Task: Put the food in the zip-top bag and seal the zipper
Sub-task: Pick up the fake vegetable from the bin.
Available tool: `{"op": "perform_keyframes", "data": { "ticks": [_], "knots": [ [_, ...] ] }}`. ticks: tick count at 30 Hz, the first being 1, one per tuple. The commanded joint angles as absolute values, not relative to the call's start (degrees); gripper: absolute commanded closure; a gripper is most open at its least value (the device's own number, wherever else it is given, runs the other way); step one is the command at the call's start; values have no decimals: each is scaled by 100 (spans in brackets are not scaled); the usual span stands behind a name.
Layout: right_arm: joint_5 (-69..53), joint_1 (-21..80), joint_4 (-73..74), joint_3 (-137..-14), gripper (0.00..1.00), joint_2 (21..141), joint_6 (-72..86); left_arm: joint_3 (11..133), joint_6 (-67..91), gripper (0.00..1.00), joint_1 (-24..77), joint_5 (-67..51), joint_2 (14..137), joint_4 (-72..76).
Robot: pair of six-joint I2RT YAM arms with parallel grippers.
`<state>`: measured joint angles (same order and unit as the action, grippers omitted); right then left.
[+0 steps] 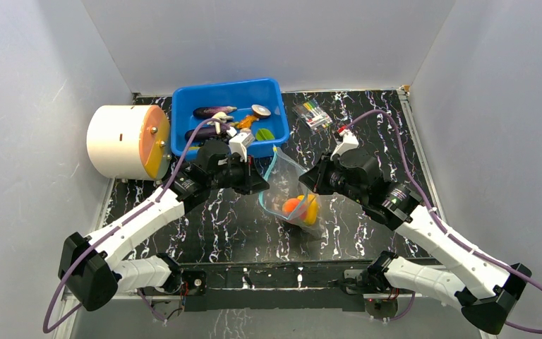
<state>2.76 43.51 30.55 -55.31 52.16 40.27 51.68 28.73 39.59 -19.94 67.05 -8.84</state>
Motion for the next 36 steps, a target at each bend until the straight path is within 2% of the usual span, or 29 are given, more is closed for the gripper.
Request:
{"op": "perform_keyframes", "data": {
  "ticks": [1, 9, 16, 24, 27, 30, 36],
  "knots": [
    [878, 4373, 3174, -5545, 100, 5071, 3820, 5195, 3365, 100, 3989, -2756, 6512, -58],
    [1418, 4369, 3643, -6130, 100, 4827, 3743, 5132, 3696, 100, 3990, -3163, 6847, 528],
    [1263, 4373, 3695, -6335, 100, 4625, 3852, 5013, 3979, 99, 3998, -3419, 7117, 1053],
    [1144, 4368, 3363, -5677, 100, 4751, 3912, 4968, 3623, 76, 3999, -3065, 7281, 638],
    [1135, 4371, 3249, -5475, 100, 4827, 3910, 4998, 3480, 60, 3999, -2874, 7249, 431],
    [1078, 4371, 3157, -5375, 100, 4855, 3906, 5091, 3265, 48, 3999, -2598, 7200, 79],
    [993, 4370, 3094, -5361, 100, 4854, 3891, 5563, 2667, 33, 4003, -1810, 7036, -944]
  ]
}}
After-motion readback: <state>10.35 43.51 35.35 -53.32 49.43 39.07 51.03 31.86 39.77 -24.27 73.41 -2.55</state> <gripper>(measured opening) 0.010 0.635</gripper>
